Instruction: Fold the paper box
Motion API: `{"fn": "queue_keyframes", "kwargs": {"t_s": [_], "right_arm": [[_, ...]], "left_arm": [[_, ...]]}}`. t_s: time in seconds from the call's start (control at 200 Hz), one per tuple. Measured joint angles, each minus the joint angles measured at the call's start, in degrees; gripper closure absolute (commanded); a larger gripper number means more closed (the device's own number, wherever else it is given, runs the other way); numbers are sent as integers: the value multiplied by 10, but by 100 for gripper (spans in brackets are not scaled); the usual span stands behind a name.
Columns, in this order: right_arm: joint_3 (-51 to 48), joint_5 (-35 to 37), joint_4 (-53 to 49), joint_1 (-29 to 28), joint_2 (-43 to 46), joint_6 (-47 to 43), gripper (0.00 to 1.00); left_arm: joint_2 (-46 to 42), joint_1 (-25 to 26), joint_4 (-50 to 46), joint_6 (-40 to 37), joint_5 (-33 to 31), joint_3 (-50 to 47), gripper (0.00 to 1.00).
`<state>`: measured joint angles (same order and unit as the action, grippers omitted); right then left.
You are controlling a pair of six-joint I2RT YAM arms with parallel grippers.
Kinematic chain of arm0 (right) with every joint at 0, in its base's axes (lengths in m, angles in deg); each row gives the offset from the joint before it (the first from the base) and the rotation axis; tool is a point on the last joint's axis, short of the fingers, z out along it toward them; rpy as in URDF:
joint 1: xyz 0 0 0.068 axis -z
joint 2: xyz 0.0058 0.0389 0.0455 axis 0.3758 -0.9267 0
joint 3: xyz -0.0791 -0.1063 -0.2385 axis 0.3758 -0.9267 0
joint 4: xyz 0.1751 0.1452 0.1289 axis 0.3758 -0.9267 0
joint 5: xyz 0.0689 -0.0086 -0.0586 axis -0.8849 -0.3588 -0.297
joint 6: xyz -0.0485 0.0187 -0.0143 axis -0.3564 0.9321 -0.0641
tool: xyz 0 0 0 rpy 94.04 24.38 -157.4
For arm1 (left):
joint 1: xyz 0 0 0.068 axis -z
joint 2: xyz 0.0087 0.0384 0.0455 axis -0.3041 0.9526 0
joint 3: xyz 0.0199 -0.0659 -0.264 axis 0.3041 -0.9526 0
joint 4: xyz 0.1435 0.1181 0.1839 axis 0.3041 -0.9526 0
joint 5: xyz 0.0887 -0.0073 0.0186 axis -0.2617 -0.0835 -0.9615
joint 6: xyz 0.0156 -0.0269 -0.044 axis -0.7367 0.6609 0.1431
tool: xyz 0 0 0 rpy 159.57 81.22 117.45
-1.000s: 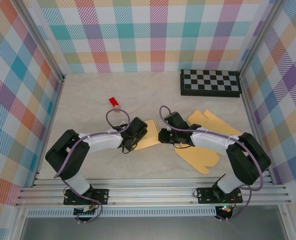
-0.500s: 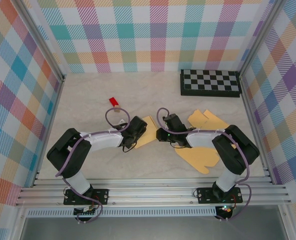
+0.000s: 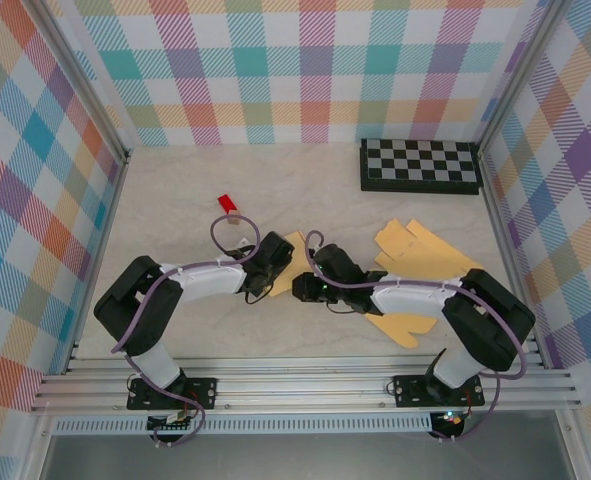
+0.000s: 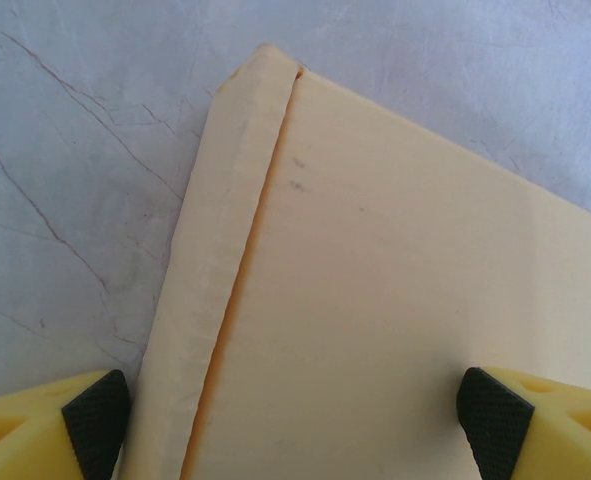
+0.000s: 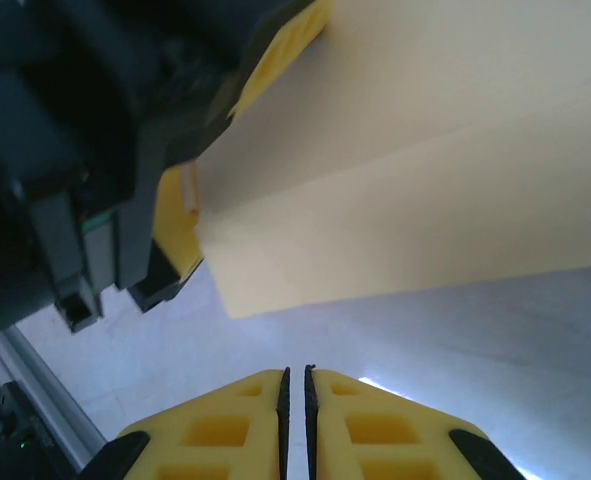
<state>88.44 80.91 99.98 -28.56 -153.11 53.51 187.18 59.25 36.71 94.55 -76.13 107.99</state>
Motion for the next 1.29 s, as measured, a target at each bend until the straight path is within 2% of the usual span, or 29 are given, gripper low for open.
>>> {"fn": "queue_keyframes", "kwargs": {"t_s": [0.1, 0.205, 0.26, 0.445, 0.61, 0.76, 1.025, 1.12, 1.295], "right_arm": [[11, -3, 0, -8, -15, 10, 84], [27, -3, 0, -17, -40, 17, 75], [37, 3, -5, -28, -49, 15, 73], [52, 52, -14, -77, -51, -44, 74], [49, 87, -14, -80, -45, -91, 77], [29, 104, -19, -53, -8, -108, 78], [9, 85, -34, 73, 25, -115, 79], [2, 71, -32, 87, 9, -115, 79], [2, 51, 14, 89, -73, -116, 83]], "left_arm": [[0, 0, 0, 0, 0, 0, 12], [0, 0, 0, 0, 0, 0, 12], [0, 0, 0, 0, 0, 0, 12], [-1, -1, -3, 0, 3, 2, 12], [-1, -2, -6, 0, 6, 4, 12], [-1, -4, -8, -4, 10, 5, 12], [0, -5, -9, -9, 10, 7, 13], [2, -5, -9, -9, 10, 8, 12], [4, -5, -13, -10, 10, 11, 12]]}}
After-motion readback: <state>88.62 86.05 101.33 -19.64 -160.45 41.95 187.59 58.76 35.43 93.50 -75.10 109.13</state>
